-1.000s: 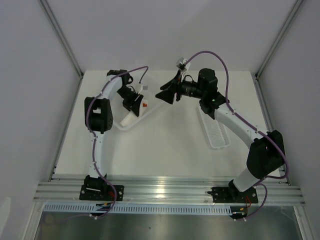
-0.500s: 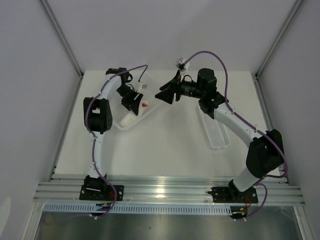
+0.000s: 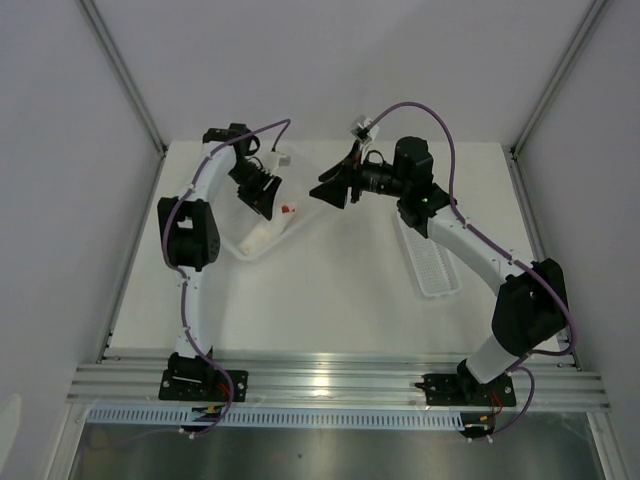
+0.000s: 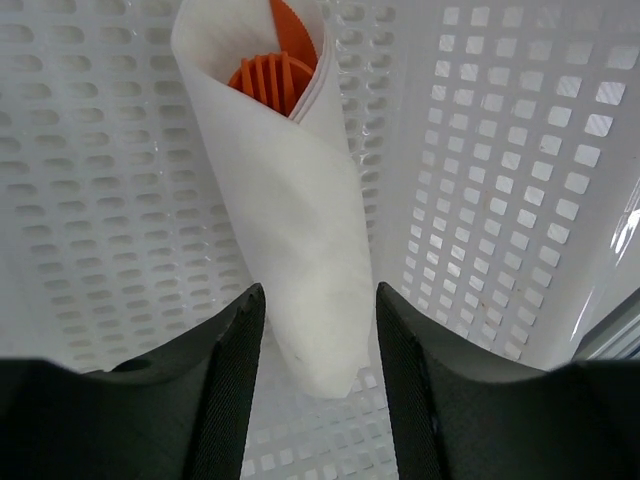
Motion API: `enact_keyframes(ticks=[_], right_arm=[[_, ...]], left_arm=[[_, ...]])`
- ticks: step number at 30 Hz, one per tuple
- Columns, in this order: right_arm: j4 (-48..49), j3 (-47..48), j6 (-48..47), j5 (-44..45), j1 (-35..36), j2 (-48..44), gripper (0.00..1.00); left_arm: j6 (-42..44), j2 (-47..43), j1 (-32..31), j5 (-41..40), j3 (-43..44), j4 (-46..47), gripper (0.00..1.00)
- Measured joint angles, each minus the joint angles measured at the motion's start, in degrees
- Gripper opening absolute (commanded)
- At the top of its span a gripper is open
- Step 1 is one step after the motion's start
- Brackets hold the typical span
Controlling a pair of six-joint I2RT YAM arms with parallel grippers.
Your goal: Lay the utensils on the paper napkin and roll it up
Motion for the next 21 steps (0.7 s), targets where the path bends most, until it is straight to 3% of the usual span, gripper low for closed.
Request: enact_keyframes(ticks=[4,8,14,21], right_arm=[[0.0,0.0,0.0,0.0,0.0,0.0,0.64],[0.0,0.0,0.0,0.0,0.1,0.0,0.64],[-1.3,0.1,-0.5,1.7,0.2,0.0,0.64],[-10.5,1.3,-3.3,13.2,-1.2,-0.8,0.66]], left_arm=[[-0.1,0.0,0.2,-0.9,0.0,0.3,0.34],[-0.2,-0.8,0.2,-0.9,-1.8,0.6,0.3],[-2.7,-6.6,0.3,-1.7,-10.1,4.2,0.32],[-8.5,-27.8,0.3,-7.6,-20.3,19.7,0.34]])
